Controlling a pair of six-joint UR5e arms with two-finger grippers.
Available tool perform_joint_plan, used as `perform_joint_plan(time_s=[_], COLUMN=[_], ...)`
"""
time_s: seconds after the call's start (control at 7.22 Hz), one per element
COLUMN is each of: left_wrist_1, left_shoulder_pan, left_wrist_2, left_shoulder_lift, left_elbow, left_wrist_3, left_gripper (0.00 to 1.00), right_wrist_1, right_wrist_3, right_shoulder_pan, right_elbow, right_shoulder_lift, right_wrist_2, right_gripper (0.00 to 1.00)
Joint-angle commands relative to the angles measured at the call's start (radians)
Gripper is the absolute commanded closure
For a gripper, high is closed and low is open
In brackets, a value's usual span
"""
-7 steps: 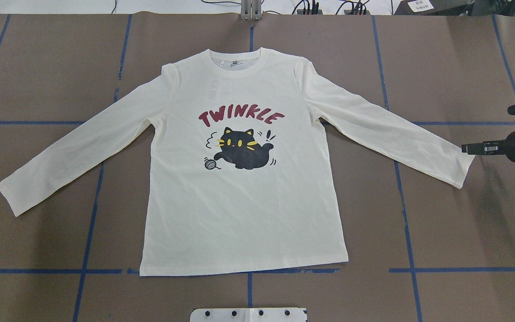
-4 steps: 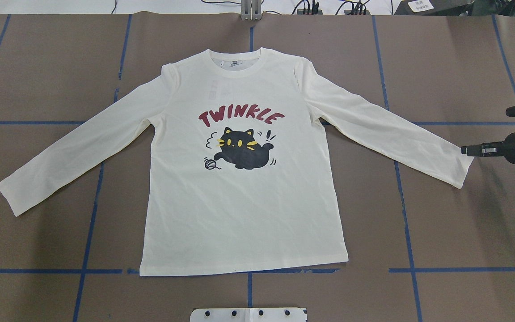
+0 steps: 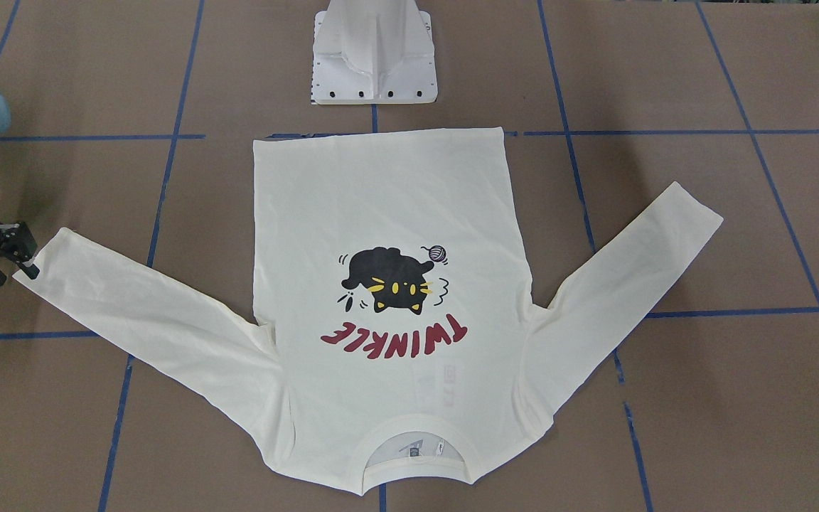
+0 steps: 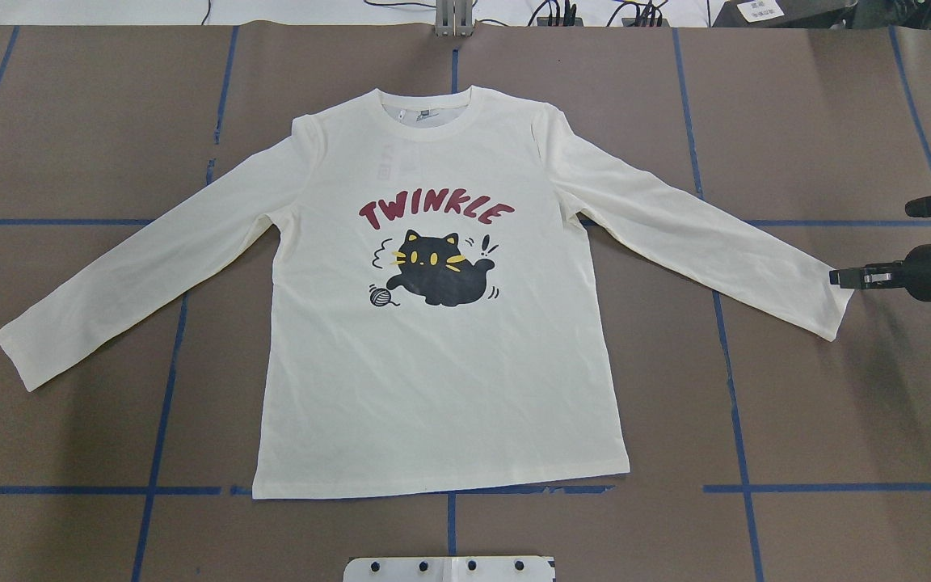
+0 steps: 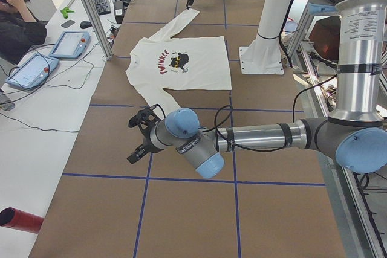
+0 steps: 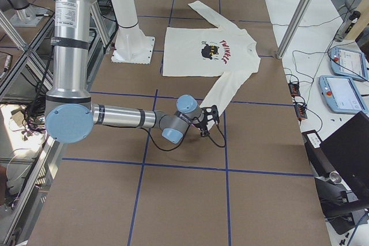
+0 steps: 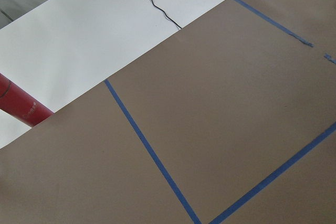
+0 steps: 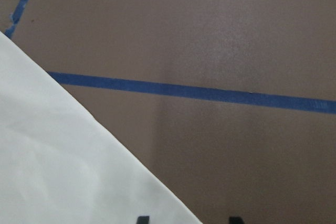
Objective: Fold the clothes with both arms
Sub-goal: 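Move the right gripper down to the cuff of the nearby sleeve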
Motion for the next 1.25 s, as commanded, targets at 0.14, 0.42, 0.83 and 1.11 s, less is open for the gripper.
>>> perform_joint_plan(time_s=[0.14,0.42,0.83,1.11], left_wrist_1=[0.0,0.0,0.0,0.0], left_shoulder_pan=[0.0,0.0,0.0,0.0], left_wrist_2=[0.0,0.0,0.0,-0.002], left_shoulder_lift=[0.0,0.0,0.0,0.0], left_elbow=[0.0,-0.002,-0.005,-0.005], left_wrist_3=[-0.002,-0.002,-0.005,-0.005], left_gripper=[0.0,0.0,0.0,0.0], right_wrist_1=[0.0,0.0,-0.081,-0.437], right_wrist_3=[-0.003,-0.004,0.012,0.089], right_shoulder_pan=[-0.005,-0.005,-0.001,-0.003], right_elbow=[0.0,0.012,0.112,0.405], right_shoulder_lift=[-0.001,0.002,0.013,0.02], right_wrist_2=[0.005,0.006,0.005,-0.014], right_gripper=[0.82,1.0,1.0,1.0])
